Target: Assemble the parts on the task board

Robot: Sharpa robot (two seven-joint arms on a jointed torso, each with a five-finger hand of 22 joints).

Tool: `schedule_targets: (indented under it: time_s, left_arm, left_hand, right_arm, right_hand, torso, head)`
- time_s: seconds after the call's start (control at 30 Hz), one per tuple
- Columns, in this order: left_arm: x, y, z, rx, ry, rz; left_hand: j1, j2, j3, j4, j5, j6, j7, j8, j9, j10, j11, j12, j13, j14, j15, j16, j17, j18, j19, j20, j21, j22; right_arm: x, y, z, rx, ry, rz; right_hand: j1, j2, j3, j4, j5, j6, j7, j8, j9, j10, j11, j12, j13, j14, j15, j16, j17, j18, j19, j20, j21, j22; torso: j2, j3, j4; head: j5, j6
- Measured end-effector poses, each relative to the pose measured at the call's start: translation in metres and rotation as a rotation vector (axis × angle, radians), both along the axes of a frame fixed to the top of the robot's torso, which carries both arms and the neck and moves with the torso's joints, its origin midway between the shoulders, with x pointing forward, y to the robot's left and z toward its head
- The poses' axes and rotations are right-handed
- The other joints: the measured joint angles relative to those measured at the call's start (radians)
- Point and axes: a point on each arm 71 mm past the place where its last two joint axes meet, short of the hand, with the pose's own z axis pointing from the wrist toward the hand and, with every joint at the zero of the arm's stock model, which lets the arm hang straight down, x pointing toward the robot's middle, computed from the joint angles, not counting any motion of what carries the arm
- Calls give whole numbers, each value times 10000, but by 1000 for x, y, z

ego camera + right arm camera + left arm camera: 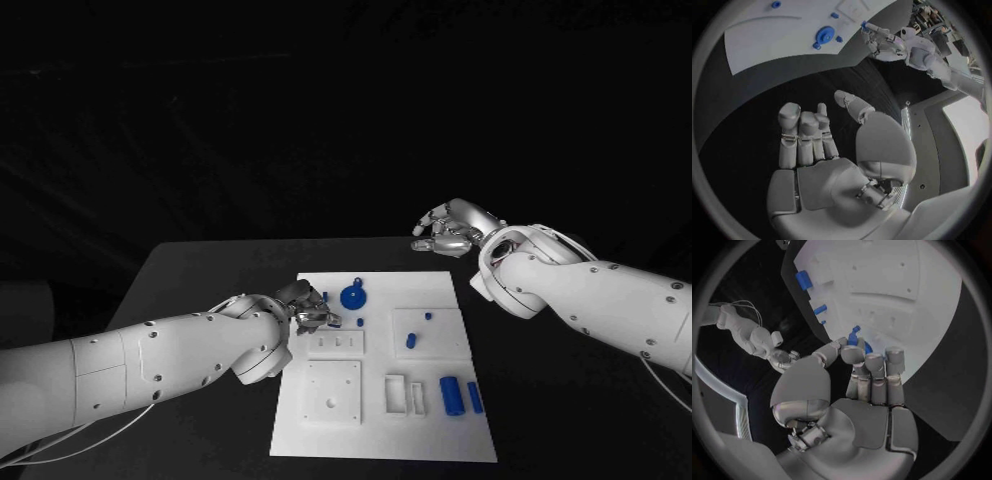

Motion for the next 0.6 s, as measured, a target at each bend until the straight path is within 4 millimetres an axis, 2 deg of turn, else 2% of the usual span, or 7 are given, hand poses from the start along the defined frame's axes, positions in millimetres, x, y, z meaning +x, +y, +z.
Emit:
schedule_targets:
  time_s: [0.1,0.27,0.43,0.6]
  left_arm:
    - [0,-3,-3,111,1,-30]
    - [0,-5,-7,254,40,-73]
    - [1,-6,-11,402,143,-85]
    - [1,-4,-18,526,289,-16]
  left_hand:
    - [-32,-32,1,-1,158,2,-2,-11,207,-1,1,64,42,0,-1,31,-18,-1,33,32,35,0]
    - [-39,-39,4,-4,159,4,-3,-28,212,-1,1,65,42,-1,-3,31,-18,0,32,31,35,-1]
    - [-39,-38,-23,-33,410,5,-4,11,224,-2,2,163,80,-3,-6,107,-29,-1,85,-22,99,-1]
    - [-39,-38,-23,-33,411,5,-5,13,280,-2,2,163,79,-2,-8,107,-35,-1,85,-22,108,-2]
  right_arm:
    - [1,0,1,5,-26,-15]
    - [3,1,3,2,-55,-27]
    - [4,2,5,0,-85,-31]
    - [5,2,5,0,-95,-29]
  right_hand:
    - [0,0,0,0,54,0,-1,0,4,0,0,0,0,-1,0,0,0,0,0,1,0,0]
    - [0,0,0,0,54,0,-3,0,4,0,0,0,0,-2,2,0,0,0,-14,15,0,-1]
    - [0,0,0,0,171,29,-4,0,15,1,0,0,-19,-3,4,0,0,0,-14,16,0,-1]
    - [0,0,-28,28,220,40,3,0,25,1,-1,0,-31,-3,4,0,1,1,-15,16,0,-1]
  torso:
    - [0,2,3]
    - [0,-2,-2]
    - [0,-10,-6]
    - [1,-20,-3]
  head:
    - [9,-43]
    - [17,-102]
    - [32,-163]
    - [31,-194]
